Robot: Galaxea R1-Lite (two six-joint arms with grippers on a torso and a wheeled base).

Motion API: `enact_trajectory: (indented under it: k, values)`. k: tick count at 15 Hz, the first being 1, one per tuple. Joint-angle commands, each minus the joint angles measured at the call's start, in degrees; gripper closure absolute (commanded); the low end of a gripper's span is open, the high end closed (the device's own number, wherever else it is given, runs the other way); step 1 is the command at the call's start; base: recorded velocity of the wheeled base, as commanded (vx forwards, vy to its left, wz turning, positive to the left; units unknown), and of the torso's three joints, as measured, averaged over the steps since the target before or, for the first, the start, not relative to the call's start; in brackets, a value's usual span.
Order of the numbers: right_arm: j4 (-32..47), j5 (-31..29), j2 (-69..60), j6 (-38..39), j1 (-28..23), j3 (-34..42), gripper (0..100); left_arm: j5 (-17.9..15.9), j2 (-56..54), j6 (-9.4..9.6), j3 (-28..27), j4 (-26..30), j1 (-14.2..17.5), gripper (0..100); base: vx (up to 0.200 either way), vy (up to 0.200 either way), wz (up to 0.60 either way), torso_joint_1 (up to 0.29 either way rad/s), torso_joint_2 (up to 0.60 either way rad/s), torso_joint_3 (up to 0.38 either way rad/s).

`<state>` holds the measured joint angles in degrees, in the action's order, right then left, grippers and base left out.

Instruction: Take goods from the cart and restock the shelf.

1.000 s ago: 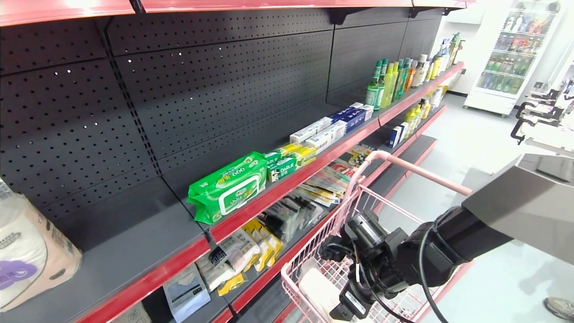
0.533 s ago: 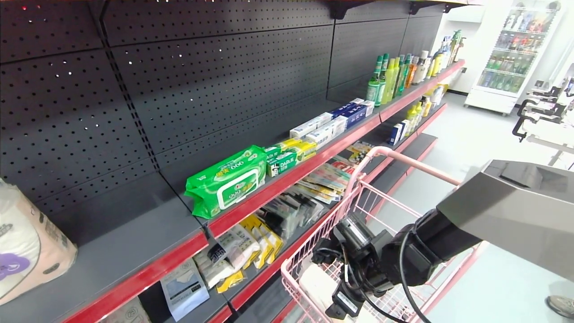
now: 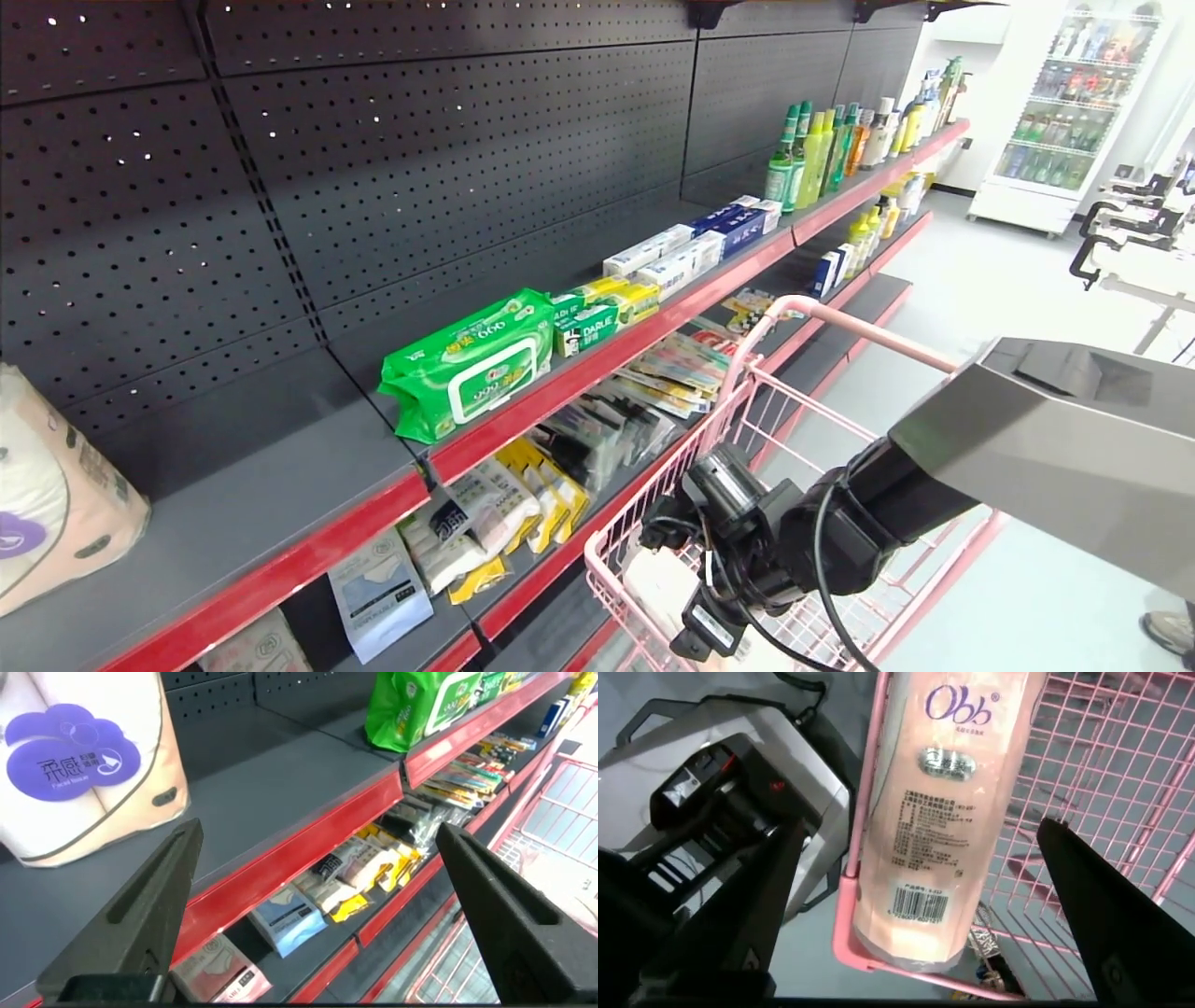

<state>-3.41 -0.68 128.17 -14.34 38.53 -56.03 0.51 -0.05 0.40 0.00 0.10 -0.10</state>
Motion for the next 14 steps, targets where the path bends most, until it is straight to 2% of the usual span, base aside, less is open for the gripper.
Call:
enact_trajectory:
  k: [1,7,11,14]
  values:
    - [-0.1,-0.37,0.41,0.1,-0.04,-1.28,0,0.02,0.05,0.04,0.0,-0.01,0.01,0,0.0,0.0,0.0,0.0,0.0,0.0]
    - [-0.1,-0.55,5.33,2.91,0.93,-5.14,0,0.02,0.05,-0.05,0.0,-0.01,0.01,0,0.0,0.0,0.0,0.0,0.0,0.0]
    - [-0.01,-0.72,4.81,2.73,0.4,-6.02,0,0.02,0.05,-0.05,0.0,-0.01,0.01,0,0.0,0.0,0.0,-0.138,0.33,0.185]
    - [0.07,-1.16,5.42,2.56,0.05,-6.46,0,0.02,0.05,0.04,0.0,-0.01,0.01,0,0.0,0.0,0.0,-0.024,0.07,0.037]
